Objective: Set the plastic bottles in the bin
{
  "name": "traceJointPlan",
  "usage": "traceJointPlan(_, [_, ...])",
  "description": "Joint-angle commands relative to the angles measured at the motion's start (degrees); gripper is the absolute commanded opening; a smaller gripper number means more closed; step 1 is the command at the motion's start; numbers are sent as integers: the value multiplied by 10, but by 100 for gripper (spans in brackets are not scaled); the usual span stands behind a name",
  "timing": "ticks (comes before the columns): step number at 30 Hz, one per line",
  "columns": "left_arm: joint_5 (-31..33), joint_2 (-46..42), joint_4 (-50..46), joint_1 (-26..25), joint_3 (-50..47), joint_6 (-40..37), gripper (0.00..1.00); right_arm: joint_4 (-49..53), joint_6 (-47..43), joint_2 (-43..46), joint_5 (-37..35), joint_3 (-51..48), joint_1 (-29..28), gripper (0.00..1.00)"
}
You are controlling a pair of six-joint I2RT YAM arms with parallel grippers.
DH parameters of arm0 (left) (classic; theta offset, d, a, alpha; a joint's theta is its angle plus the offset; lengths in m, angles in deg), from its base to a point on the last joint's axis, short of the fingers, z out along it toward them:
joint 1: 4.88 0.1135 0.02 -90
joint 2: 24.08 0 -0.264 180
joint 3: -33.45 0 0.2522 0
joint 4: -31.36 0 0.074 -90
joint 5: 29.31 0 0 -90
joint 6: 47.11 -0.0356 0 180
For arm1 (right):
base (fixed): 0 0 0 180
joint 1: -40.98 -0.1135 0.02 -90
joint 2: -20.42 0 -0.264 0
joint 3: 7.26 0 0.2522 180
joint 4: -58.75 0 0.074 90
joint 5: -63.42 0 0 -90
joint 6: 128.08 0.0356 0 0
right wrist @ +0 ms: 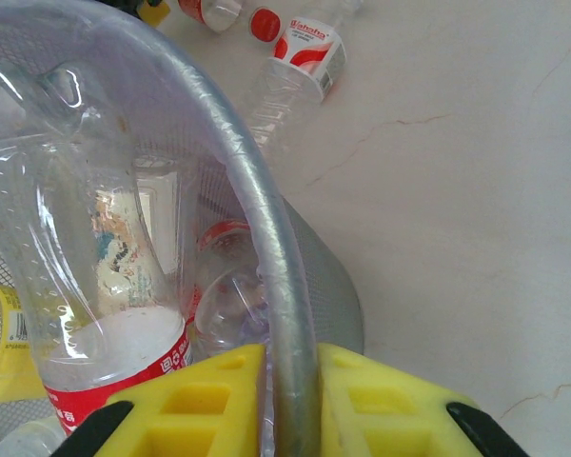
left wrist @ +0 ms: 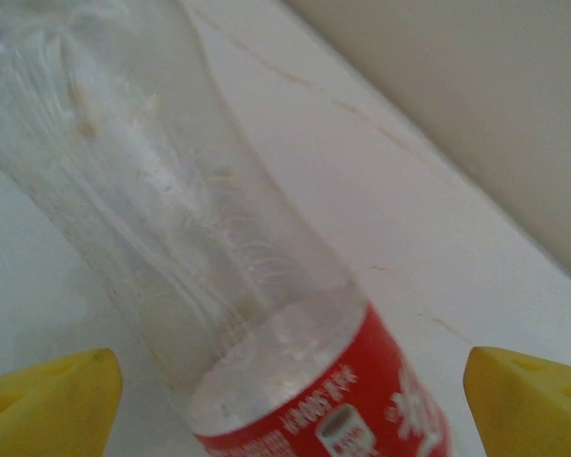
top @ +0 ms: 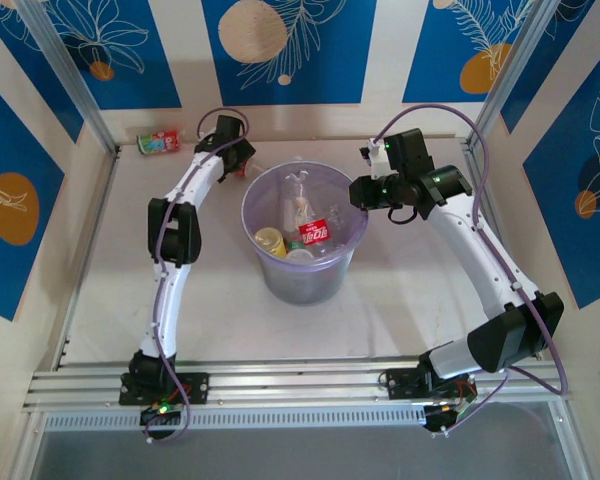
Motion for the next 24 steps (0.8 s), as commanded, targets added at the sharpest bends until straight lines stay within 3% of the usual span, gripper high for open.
traceJointPlan(1, [-4, 20, -36, 11, 19, 5, 92, -1, -8, 18, 10, -8, 2, 19])
traceJointPlan(5, [-2, 23, -42, 14, 6, 7, 88, 0, -8, 20, 9, -9, 2, 19])
traceJointPlan(10, [12, -2, -35, 15, -44, 21, 65, 6, -8, 25, 3, -6, 1, 19])
traceJointPlan(15, [33, -77, 28, 15, -165, 27, 48, 10, -8, 29, -1, -6, 1, 19])
traceJointPlan(24, [57, -249, 139, 15, -339, 10, 42, 11, -7, 34, -2, -7, 0, 19])
